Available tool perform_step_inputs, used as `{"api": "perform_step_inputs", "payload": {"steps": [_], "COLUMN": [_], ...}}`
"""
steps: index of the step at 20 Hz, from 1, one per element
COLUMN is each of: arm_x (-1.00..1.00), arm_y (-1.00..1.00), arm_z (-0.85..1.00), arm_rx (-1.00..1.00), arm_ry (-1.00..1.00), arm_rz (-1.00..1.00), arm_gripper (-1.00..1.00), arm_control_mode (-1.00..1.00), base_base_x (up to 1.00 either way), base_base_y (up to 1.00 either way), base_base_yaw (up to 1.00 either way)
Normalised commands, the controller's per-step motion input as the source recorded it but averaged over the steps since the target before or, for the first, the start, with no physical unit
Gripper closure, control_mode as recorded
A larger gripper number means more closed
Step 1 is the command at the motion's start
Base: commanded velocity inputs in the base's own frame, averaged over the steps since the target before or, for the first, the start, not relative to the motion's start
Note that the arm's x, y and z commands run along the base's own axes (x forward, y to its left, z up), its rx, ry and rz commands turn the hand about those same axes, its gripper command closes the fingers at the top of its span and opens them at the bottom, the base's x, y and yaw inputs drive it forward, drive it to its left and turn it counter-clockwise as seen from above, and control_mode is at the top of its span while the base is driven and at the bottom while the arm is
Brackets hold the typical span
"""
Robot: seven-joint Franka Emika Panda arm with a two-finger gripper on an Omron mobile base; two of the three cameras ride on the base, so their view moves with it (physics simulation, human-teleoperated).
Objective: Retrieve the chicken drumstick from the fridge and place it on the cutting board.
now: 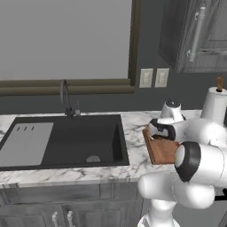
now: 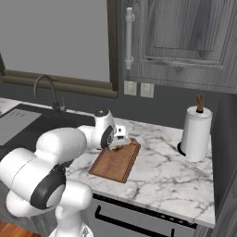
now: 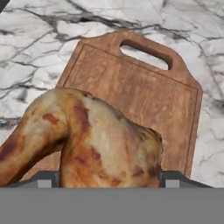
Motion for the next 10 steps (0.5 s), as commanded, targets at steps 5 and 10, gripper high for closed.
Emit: {"api": "perform_step_inputs", "payload": {"steps": [5, 10], "arm_x": [0.76, 0.43], "arm_y": [-0.37, -0.13], "arm_z": [-0.51, -0.63], "arm_rx": [0.00, 0.00], "arm_ry": [0.06, 0.04], "arm_rz": [0.06, 0.07], "arm_gripper": [1.00, -1.00], "arm_control_mode": [-1.00, -1.00], "base_base_x": [0.00, 0.00], "base_base_y": [0.00, 0.00], "base_base_yaw": [0.00, 0.00]}}
